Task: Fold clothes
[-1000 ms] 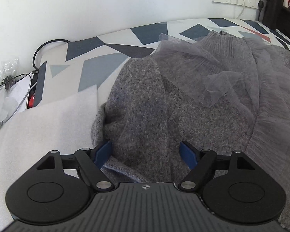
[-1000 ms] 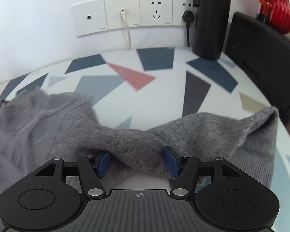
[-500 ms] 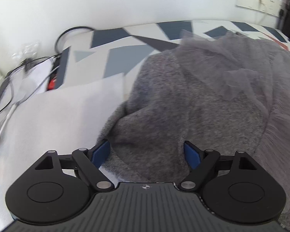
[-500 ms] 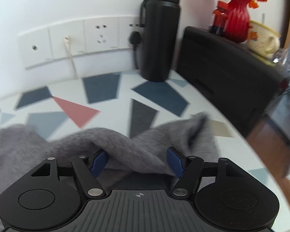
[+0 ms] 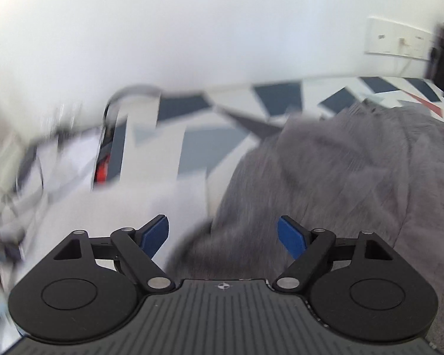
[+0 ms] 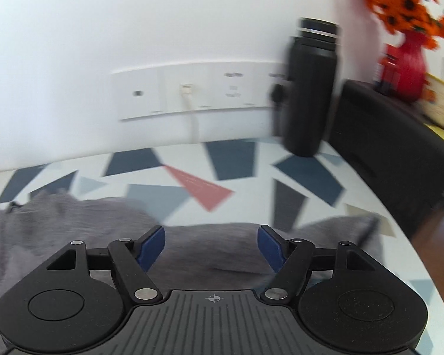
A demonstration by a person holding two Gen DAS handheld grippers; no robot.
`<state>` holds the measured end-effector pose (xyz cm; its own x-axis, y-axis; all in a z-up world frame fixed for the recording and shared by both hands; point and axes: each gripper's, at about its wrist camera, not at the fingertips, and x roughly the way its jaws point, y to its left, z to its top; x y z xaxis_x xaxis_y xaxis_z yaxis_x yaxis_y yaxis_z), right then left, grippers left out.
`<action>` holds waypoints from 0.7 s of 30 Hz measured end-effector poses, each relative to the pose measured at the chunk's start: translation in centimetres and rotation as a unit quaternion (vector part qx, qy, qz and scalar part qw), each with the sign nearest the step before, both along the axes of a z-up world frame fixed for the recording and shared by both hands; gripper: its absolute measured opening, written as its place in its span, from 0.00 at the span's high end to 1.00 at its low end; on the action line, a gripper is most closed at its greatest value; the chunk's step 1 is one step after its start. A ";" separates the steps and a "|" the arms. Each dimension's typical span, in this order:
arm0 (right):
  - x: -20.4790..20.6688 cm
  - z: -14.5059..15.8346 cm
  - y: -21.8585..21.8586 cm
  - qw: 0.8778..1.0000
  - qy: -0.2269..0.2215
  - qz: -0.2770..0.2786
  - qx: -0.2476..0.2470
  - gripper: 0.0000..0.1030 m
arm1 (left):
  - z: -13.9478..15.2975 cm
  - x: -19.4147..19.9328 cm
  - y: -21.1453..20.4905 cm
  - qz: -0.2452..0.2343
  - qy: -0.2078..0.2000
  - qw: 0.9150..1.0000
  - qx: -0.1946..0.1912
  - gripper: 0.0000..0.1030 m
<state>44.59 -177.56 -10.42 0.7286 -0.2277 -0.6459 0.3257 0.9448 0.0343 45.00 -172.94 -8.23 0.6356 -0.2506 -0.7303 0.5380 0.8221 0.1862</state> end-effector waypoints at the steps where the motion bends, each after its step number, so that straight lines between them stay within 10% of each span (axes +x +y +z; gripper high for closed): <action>1: 0.7 -0.1 0.6 1.000 0.004 0.018 0.006 0.34 | 0.5 0.5 -0.9 -0.022 -0.015 1.000 0.007 0.20; 7: 4.6 -1.7 4.6 0.995 0.032 0.096 0.018 0.29 | -1.2 7.6 -6.2 -0.120 0.043 0.992 0.015 0.15; 12: 5.8 -3.7 6.7 0.994 0.054 0.091 0.034 0.28 | -5.0 13.0 -7.0 -0.090 0.151 0.984 -0.024 0.16; 21: 7.4 -2.6 11.0 0.989 0.018 0.150 -0.008 0.11 | -5.9 10.6 -6.2 -0.085 0.171 0.980 -0.054 0.85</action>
<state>52.04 -166.57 -13.00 0.7412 -0.0163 -0.6711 0.0320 0.9994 0.0111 55.64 -179.16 -14.08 0.3005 -0.4203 -0.8562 0.6852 0.7196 -0.1128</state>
